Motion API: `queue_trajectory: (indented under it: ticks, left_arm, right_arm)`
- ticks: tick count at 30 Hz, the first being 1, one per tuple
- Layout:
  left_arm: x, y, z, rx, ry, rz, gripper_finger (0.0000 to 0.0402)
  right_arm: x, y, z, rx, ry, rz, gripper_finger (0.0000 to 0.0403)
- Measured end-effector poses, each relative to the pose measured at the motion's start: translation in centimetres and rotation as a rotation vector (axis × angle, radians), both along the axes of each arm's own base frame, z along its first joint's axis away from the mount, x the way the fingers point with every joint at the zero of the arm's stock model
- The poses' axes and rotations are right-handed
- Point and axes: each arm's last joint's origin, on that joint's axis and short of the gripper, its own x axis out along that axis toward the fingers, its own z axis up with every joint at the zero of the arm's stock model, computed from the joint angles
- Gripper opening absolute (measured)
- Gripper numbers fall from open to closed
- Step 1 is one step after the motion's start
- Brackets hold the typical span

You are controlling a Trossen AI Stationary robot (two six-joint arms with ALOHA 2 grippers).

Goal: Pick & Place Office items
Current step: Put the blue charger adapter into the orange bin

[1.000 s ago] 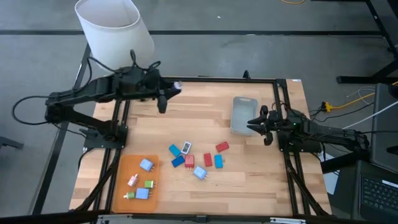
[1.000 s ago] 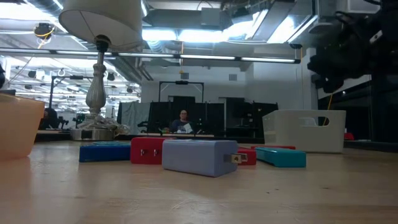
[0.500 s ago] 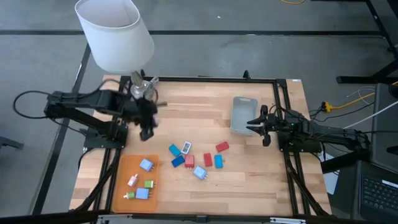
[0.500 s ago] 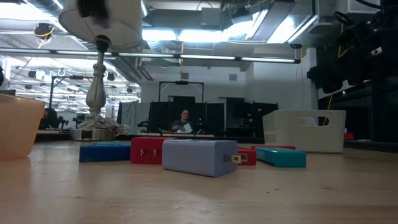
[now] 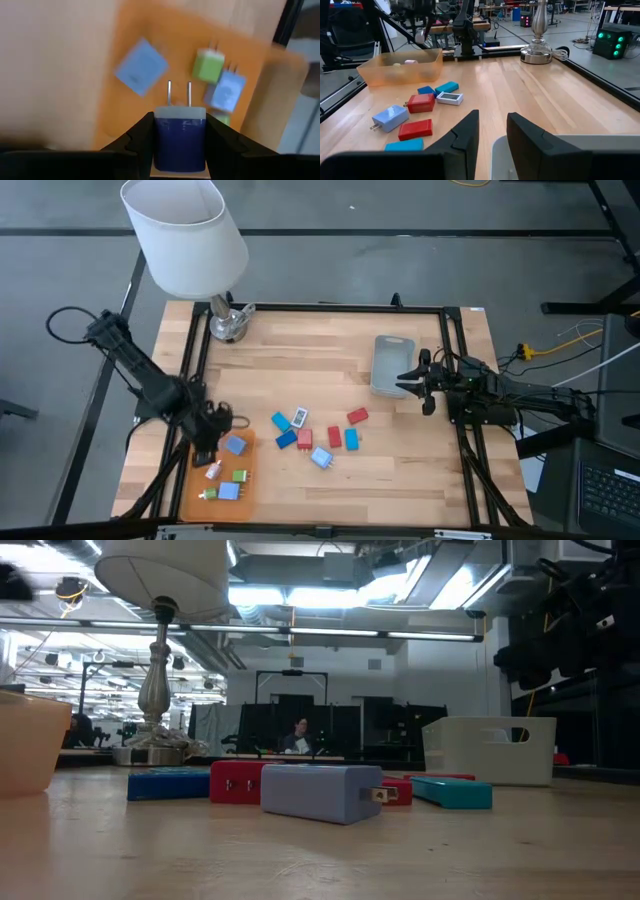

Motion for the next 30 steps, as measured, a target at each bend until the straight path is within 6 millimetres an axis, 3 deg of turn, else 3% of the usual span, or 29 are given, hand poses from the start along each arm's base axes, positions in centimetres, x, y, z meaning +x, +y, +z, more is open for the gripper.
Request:
queue_trajectory:
  ticks: [5, 12, 14, 18, 21, 25, 30]
  left_arm:
    - [-1.3, -1.2, -4.4, -0.04, 0.044, 0.072, 0.0126]
    - [-2.4, -0.3, -8.1, 0.015, 0.108, 0.184, 0.0126]
    - [-2.7, -0.1, -8.9, 0.004, 0.145, 0.196, 0.0148]
    - [-3.0, -0.2, -9.2, -0.021, 0.175, 0.186, 0.0249]
    - [-3.0, -0.3, -9.2, -0.038, 0.17, 0.178, 0.03]
    - [-2.6, -0.7, -8.5, -0.122, 0.098, 0.199, 0.0317]
    - [-2.3, -0.6, -6.7, -0.17, -0.022, 0.223, 0.031]
  right_arm:
    - [0.0, 0.0, 0.0, 0.0, 0.0, 0.0, 0.01]
    - [0.0, 0.0, 0.0, -0.001, 0.0, 0.0, 0.01]
    - [0.0, 0.0, 0.0, -0.001, 0.0, 0.0, 0.01]
    - [0.0, 0.0, 0.0, -0.001, 0.0, 0.0, 0.01]
    - [0.0, 0.0, 0.0, -0.002, 0.0, 0.0, 0.01]
    - [0.0, 0.0, 0.0, -0.002, 0.0, 0.0, 0.01]
    - [0.0, 0.0, 0.0, -0.002, 0.0, 0.0, 0.01]
